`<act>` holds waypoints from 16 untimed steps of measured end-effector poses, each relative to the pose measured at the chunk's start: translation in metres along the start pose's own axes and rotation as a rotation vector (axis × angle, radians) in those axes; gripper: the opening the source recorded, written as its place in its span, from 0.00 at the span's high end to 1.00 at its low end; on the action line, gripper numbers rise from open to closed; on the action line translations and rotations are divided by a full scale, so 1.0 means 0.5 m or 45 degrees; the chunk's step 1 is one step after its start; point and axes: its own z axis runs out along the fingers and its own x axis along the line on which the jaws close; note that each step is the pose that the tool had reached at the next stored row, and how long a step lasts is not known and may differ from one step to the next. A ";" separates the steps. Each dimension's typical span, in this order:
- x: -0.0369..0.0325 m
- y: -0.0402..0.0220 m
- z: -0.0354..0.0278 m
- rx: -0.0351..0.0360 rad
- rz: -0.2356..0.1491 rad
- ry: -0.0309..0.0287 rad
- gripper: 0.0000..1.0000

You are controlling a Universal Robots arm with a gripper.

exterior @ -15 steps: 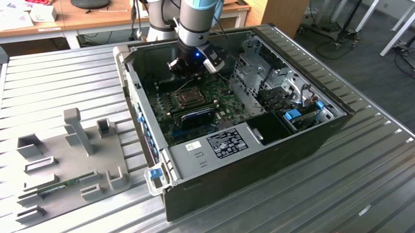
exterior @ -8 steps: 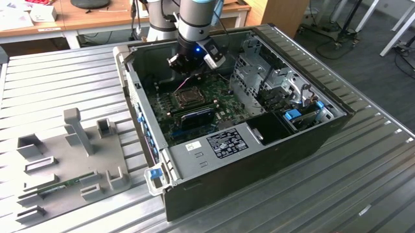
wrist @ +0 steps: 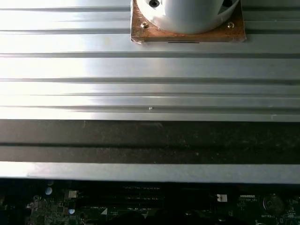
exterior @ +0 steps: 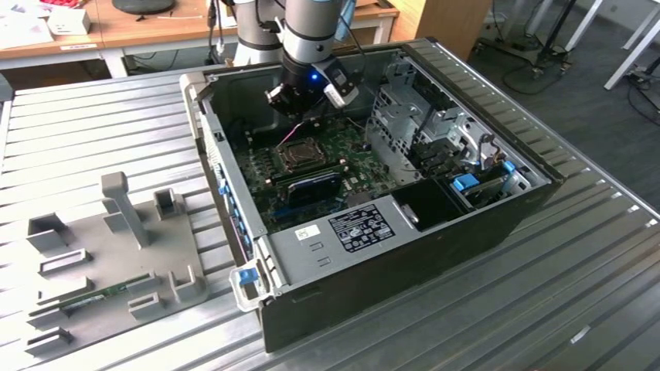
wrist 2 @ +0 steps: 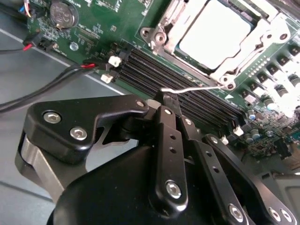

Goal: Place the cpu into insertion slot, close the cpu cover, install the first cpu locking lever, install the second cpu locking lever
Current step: 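Install the first cpu locking lever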

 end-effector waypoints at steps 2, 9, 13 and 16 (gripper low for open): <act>0.006 0.002 0.001 -0.0001 0.000 -0.0017 0.90; 0.032 0.006 0.002 0.0001 -0.002 -0.0096 0.90; 0.032 0.006 -0.001 0.0005 -0.002 -0.0099 0.90; 0.032 0.006 -0.005 0.0013 -0.003 -0.0101 0.90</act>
